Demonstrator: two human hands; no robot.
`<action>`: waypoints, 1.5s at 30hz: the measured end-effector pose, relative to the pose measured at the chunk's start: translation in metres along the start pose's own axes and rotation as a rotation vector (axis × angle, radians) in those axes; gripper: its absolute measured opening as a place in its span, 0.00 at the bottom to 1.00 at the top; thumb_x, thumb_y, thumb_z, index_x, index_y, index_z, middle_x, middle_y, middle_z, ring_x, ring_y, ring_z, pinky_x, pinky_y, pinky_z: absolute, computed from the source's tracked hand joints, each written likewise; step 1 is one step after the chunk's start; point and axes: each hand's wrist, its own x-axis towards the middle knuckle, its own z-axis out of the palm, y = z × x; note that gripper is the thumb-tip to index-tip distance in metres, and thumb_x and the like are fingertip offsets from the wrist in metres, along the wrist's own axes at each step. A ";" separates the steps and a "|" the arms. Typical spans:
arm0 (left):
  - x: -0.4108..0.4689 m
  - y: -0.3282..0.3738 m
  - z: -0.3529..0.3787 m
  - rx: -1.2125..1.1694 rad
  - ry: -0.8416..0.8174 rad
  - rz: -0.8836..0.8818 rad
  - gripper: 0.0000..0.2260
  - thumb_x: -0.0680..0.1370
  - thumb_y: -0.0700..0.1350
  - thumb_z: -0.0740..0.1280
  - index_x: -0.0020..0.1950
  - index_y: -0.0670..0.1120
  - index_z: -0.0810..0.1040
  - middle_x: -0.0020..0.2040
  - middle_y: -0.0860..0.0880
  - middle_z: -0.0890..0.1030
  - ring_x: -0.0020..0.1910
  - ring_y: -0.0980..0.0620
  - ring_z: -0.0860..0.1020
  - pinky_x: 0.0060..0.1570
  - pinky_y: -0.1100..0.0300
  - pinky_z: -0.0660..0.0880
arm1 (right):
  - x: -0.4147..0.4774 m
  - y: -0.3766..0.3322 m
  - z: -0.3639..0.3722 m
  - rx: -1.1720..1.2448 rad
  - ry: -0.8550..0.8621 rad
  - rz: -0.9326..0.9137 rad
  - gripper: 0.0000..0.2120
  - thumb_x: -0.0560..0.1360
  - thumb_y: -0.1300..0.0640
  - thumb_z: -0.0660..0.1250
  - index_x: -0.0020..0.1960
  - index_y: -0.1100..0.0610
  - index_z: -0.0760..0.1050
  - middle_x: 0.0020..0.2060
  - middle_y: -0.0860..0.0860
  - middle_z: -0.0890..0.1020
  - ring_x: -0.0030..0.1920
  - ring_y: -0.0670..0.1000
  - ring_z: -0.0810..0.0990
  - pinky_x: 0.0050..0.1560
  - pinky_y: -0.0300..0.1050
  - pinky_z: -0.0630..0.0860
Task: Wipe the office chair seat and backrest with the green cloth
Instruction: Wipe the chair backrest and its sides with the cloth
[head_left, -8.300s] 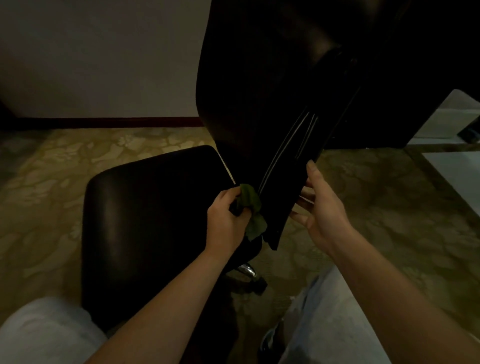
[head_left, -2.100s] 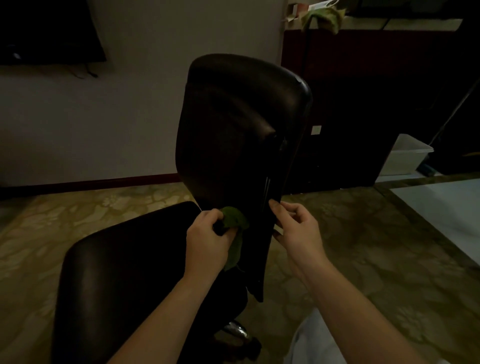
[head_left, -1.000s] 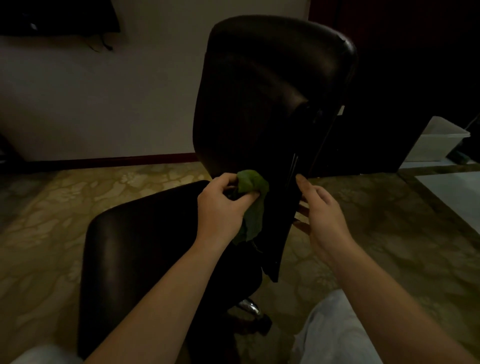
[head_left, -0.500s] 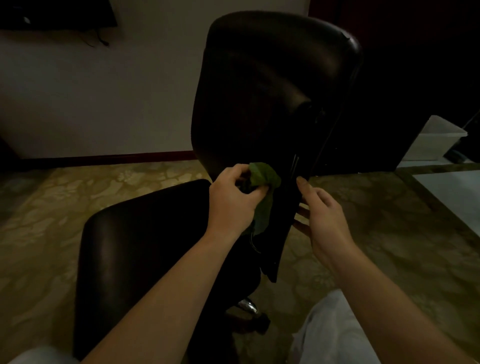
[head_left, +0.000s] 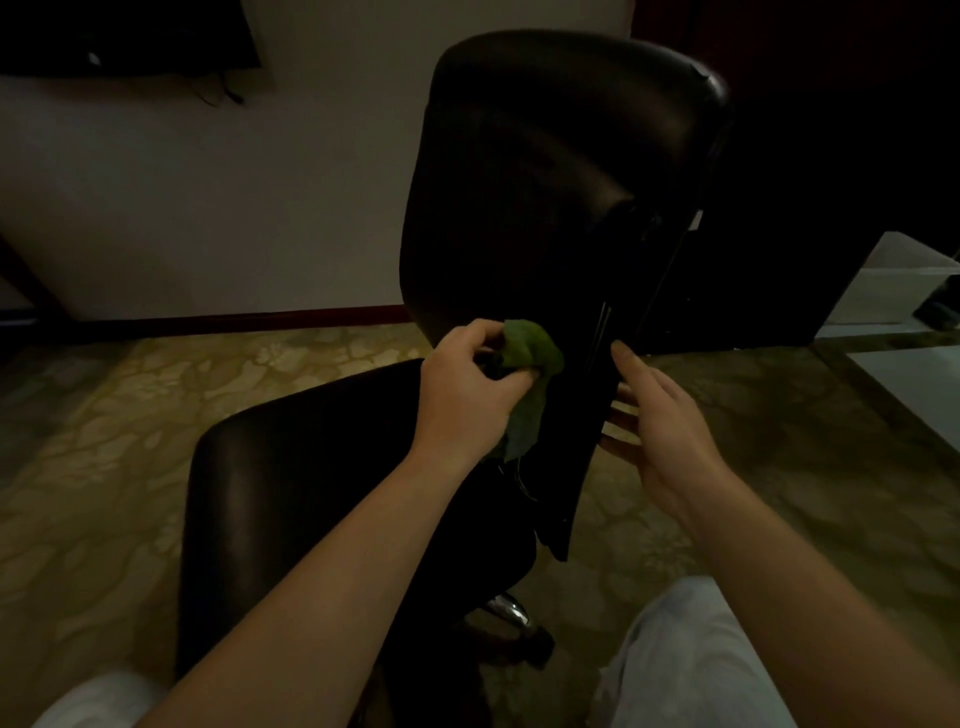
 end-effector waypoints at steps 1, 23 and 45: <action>0.003 0.003 0.003 0.010 -0.009 0.015 0.12 0.73 0.47 0.76 0.56 0.53 0.82 0.53 0.53 0.81 0.54 0.58 0.79 0.54 0.56 0.80 | 0.000 0.000 0.000 -0.002 0.000 0.003 0.21 0.75 0.39 0.67 0.57 0.55 0.80 0.49 0.49 0.86 0.53 0.52 0.84 0.51 0.50 0.78; -0.026 -0.025 0.005 0.076 -0.027 -0.095 0.13 0.74 0.40 0.75 0.57 0.50 0.81 0.53 0.53 0.79 0.53 0.59 0.77 0.55 0.56 0.79 | 0.008 0.013 -0.004 -0.122 -0.005 0.007 0.37 0.62 0.29 0.68 0.57 0.57 0.77 0.51 0.52 0.84 0.54 0.54 0.83 0.57 0.55 0.78; -0.035 -0.028 0.028 0.269 -0.018 -0.047 0.14 0.74 0.39 0.74 0.58 0.49 0.78 0.53 0.54 0.75 0.53 0.57 0.75 0.49 0.71 0.70 | 0.007 0.016 -0.003 -0.132 0.029 0.015 0.28 0.68 0.32 0.67 0.54 0.55 0.77 0.49 0.51 0.84 0.52 0.52 0.84 0.58 0.54 0.79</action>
